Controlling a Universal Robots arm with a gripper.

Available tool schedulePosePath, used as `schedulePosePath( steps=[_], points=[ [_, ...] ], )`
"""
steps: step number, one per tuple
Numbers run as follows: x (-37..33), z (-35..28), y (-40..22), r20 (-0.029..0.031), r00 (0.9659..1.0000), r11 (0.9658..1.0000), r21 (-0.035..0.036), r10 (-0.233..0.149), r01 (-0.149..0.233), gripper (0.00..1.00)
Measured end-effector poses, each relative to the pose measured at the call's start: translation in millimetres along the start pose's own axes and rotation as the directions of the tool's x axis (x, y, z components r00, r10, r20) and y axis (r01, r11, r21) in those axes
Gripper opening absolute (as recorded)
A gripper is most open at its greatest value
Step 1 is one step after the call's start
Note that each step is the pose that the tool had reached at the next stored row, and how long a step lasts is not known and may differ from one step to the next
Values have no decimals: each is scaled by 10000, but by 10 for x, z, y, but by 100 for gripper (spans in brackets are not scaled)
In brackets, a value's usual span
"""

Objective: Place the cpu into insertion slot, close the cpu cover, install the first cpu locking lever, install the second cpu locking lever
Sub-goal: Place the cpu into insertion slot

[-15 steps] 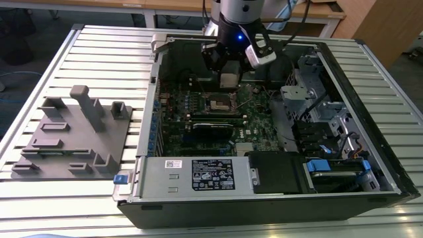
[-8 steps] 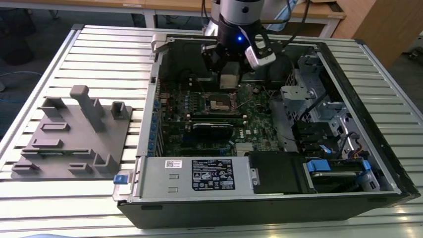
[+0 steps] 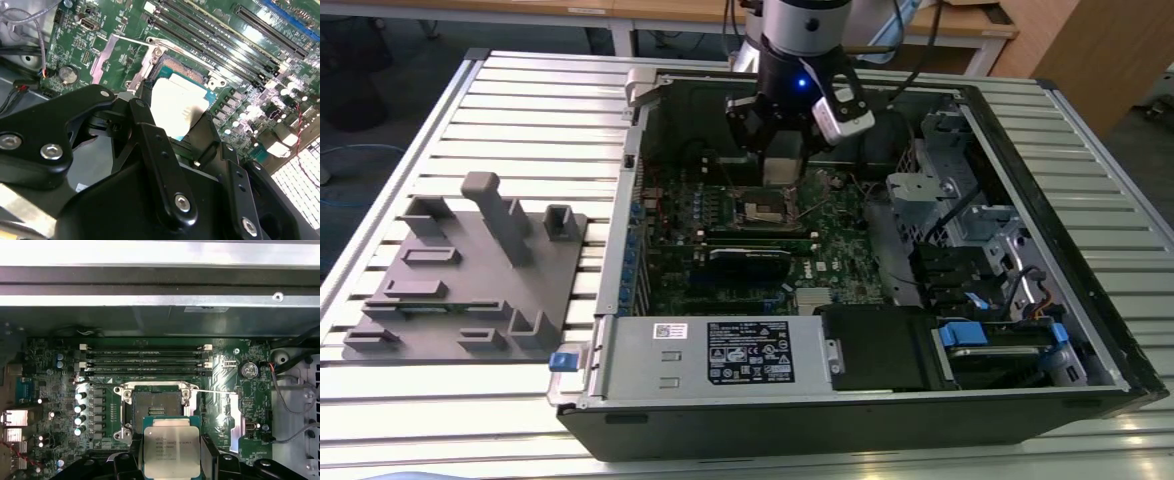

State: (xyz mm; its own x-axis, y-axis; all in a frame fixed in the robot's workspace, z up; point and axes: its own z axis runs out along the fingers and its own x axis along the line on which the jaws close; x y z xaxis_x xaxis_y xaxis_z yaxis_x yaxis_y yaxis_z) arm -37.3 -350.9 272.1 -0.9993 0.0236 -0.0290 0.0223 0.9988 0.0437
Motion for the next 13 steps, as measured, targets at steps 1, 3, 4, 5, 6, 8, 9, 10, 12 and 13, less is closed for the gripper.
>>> schedulePosePath(
  steps=[1, 3, 4, 5, 6, 8, 9, 10, 12, 13],
  points=[
    [3, 12, 0, 1, 10000, 10000, 0, 0, 0, 54],
    [5, 23, -1, 0, 10000, 10000, 2, -1, 1, 54],
    [6, 25, -1, -1, 10000, 10000, 4, -1, 1, 54],
    [7, 27, -1, -1, 10000, 10000, 5, 0, 0, 54],
    [7, 29, -2, -1, 10000, 10000, 6, 0, 0, 54],
    [8, 33, -2, -1, 10000, 10000, 5, -1, 1, 54],
    [8, 35, -2, 0, 10000, 10000, 4, 0, 0, 54],
    [8, 36, -2, 0, 10000, 10000, 4, 0, 0, 54],
    [8, 40, -2, 0, 10000, 10000, 3, 0, 0, 54],
    [8, 44, -2, 2, 10000, 10000, 1, 0, 0, 54]
  ],
)
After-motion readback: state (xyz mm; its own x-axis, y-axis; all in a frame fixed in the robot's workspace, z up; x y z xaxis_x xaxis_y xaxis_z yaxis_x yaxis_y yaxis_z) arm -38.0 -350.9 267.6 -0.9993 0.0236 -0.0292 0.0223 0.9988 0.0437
